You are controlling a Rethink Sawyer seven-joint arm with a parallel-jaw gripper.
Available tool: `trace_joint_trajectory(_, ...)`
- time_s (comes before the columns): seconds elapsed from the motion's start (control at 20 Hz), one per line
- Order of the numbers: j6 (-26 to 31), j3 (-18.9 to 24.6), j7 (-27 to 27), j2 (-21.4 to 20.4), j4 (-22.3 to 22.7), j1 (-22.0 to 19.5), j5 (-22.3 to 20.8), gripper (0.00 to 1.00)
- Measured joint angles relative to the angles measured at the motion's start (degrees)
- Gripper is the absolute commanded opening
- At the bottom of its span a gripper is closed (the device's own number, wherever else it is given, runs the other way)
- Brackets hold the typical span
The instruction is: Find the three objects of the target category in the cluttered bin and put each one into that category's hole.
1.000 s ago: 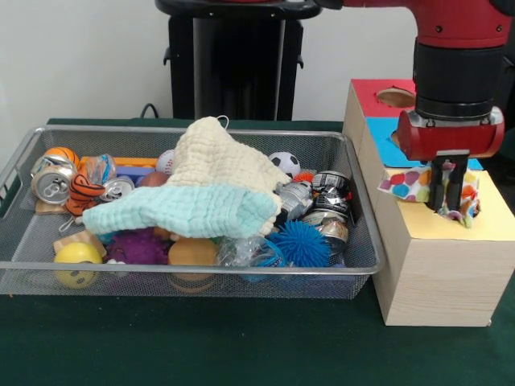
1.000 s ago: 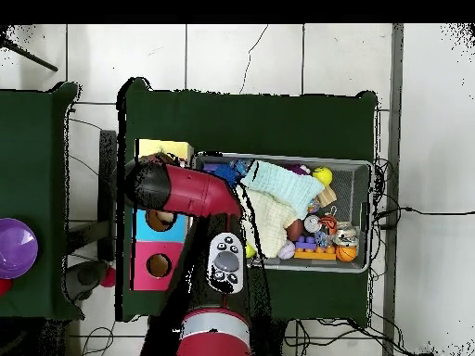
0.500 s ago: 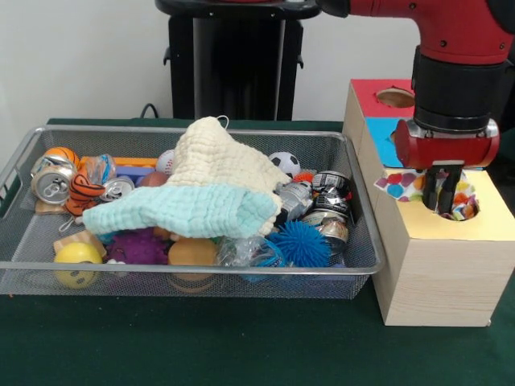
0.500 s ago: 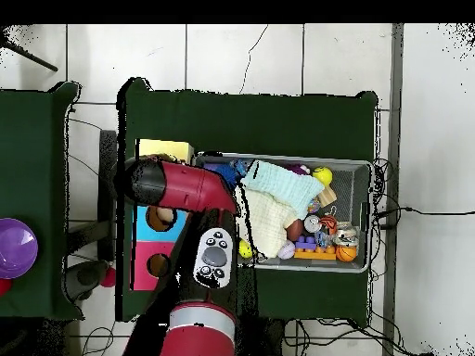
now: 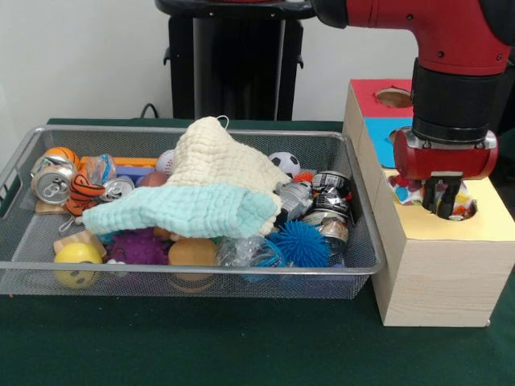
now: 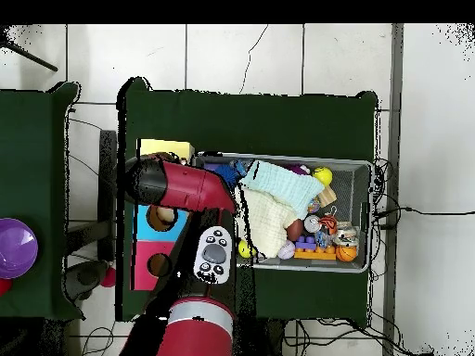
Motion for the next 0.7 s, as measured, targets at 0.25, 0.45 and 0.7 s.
trace_joint_trajectory(0.25,-6.2,-0.9,3.0,2.6,0.0,1.6,3.1,0.00)
trace_joint_trajectory(0.45,-12.4,-1.1,6.8,4.4,0.1,1.9,4.9,0.00)
trace_joint_trajectory(0.7,-13.1,-1.3,7.0,4.4,0.3,2.2,4.8,0.00)
